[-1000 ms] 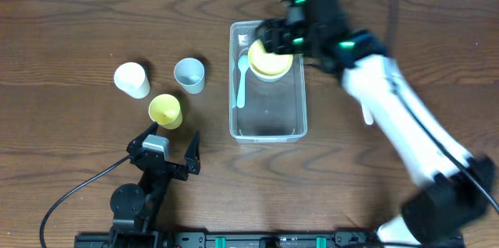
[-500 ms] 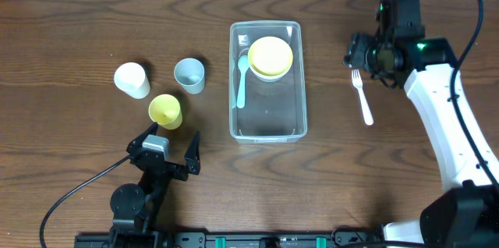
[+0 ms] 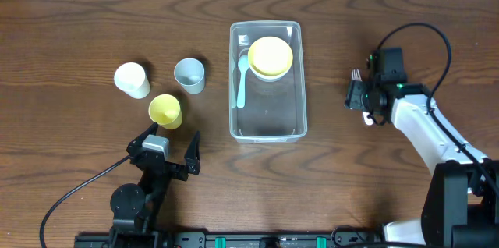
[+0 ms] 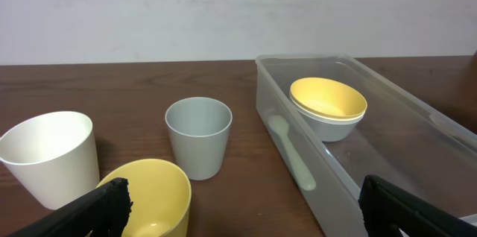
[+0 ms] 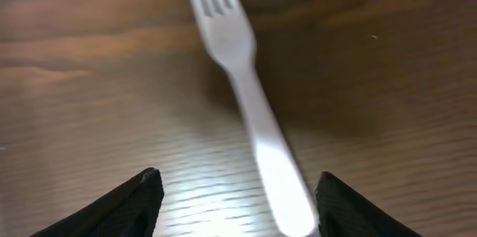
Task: Pack container
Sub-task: 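Move the right gripper to the white fork and grasp it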
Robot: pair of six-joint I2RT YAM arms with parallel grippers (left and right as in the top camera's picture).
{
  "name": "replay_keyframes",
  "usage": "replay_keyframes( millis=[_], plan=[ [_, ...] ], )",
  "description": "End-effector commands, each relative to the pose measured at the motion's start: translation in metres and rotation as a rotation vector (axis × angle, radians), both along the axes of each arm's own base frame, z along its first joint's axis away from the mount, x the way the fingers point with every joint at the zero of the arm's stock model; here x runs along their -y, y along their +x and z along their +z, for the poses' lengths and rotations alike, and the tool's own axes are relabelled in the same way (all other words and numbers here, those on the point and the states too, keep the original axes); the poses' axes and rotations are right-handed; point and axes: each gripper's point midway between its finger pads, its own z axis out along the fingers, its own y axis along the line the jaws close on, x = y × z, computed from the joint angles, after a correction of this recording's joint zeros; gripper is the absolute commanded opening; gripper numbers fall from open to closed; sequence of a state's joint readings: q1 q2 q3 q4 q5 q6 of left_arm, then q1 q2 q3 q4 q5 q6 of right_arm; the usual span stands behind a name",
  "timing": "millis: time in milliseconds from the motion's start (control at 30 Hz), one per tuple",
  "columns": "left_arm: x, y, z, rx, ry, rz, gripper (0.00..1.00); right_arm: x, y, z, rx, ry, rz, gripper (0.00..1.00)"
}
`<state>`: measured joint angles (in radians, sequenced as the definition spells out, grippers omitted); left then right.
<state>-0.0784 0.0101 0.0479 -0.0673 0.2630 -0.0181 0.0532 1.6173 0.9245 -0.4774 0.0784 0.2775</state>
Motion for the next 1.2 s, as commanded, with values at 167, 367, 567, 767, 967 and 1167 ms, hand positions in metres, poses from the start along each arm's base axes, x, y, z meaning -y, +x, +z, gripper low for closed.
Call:
replay_keyframes(
  millis=[167, 367, 567, 767, 967, 1167],
  plan=[
    [0.000, 0.000, -0.016, -0.036, 0.008, -0.002, 0.98, 0.031, -0.003, -0.011, 0.000, -0.127, 0.039, 0.63],
    [0.000, 0.000, -0.016, -0.036, 0.008, -0.002, 0.98, 0.026, 0.010, -0.011, 0.047, -0.105, 0.060, 0.62],
    [0.000, 0.000, -0.016, -0.036, 0.008, -0.002, 0.98, 0.010, 0.015, -0.039, 0.018, -0.016, 0.100, 0.63],
    [0.000, 0.000, -0.016, -0.036, 0.008, -0.002, 0.98, -0.001, 0.019, -0.064, -0.002, 0.046, 0.126, 0.62],
    [0.000, 0.000, -0.016, -0.036, 0.008, -0.002, 0.98, -0.006, 0.020, -0.068, -0.002, 0.077, 0.127, 0.49],
    [0.000, 0.000, -0.016, -0.036, 0.008, -0.002, 0.98, -0.011, 0.020, -0.068, 0.001, 0.112, 0.111, 0.24]
  ],
)
